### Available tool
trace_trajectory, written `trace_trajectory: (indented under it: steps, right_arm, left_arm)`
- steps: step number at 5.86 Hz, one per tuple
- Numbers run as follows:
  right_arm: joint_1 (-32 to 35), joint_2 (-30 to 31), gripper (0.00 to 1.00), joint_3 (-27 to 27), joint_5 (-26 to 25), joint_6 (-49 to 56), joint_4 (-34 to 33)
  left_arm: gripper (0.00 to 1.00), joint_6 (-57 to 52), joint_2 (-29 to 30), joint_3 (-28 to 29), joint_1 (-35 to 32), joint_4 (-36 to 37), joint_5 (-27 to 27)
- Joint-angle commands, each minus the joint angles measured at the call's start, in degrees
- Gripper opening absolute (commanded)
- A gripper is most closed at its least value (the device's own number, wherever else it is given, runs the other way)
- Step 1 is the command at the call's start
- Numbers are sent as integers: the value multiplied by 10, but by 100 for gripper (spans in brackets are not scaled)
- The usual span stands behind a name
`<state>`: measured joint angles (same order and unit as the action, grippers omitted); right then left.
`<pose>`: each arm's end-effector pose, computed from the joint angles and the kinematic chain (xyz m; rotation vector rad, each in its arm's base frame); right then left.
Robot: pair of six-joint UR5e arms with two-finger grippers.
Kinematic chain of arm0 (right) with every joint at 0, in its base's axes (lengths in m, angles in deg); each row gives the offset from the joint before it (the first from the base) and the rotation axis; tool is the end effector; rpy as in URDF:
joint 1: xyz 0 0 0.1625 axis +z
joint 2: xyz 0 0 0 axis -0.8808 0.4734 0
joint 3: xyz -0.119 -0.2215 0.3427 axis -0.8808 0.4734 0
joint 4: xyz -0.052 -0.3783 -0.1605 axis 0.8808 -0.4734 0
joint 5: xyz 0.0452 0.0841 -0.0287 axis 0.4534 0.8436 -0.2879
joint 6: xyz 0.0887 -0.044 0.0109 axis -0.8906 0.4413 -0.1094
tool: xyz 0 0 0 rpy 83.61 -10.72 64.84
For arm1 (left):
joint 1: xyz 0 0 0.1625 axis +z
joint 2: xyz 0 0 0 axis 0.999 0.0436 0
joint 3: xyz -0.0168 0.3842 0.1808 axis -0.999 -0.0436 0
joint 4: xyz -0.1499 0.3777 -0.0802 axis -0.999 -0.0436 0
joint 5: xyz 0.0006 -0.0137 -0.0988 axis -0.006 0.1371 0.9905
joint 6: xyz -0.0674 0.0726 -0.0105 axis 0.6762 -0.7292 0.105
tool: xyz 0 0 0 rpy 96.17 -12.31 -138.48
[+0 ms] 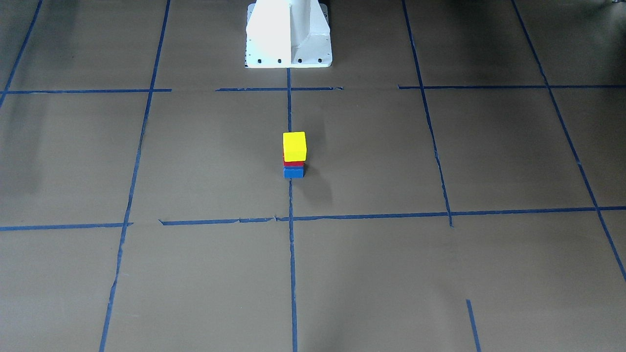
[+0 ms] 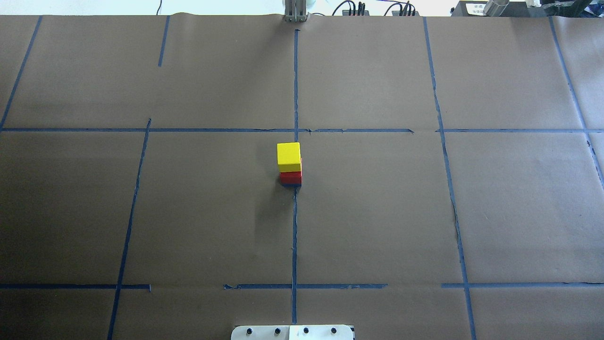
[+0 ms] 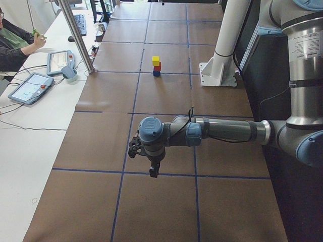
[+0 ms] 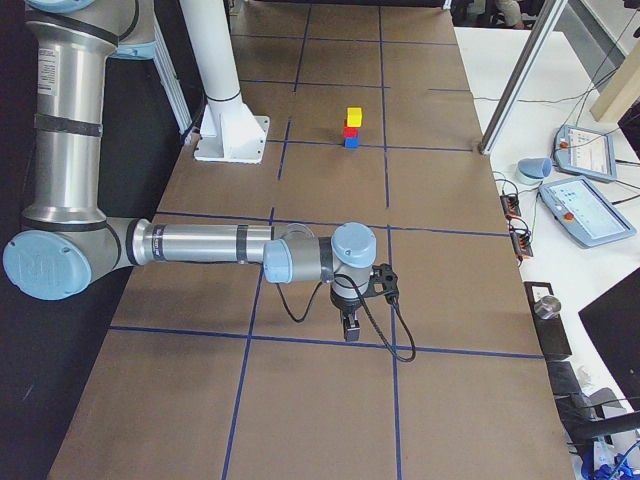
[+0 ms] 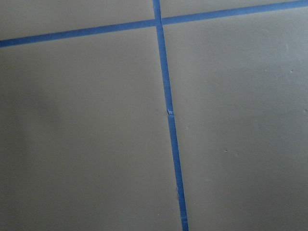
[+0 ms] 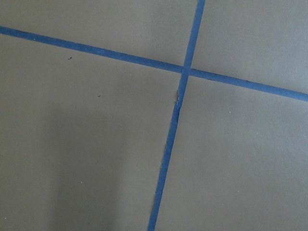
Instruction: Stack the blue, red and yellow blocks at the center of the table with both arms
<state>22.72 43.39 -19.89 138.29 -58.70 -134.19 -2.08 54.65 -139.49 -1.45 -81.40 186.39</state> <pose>0.0237 -0.4503 0.6441 0.0814 -0.7302 -0.1890 -0.0535 -0.4147 0.6374 0.0202 0.8123 0.1550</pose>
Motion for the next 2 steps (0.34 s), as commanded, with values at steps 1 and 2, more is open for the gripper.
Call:
trace_trajectory:
  steps: [1, 2]
  right_arm:
    - [0, 0, 100, 0, 1, -1, -1]
    - [0, 0, 100, 0, 1, -1, -1]
  left_arm:
    - [100, 0, -2, -3, 0, 3, -1]
    - [100, 0, -2, -2, 0, 3, -2]
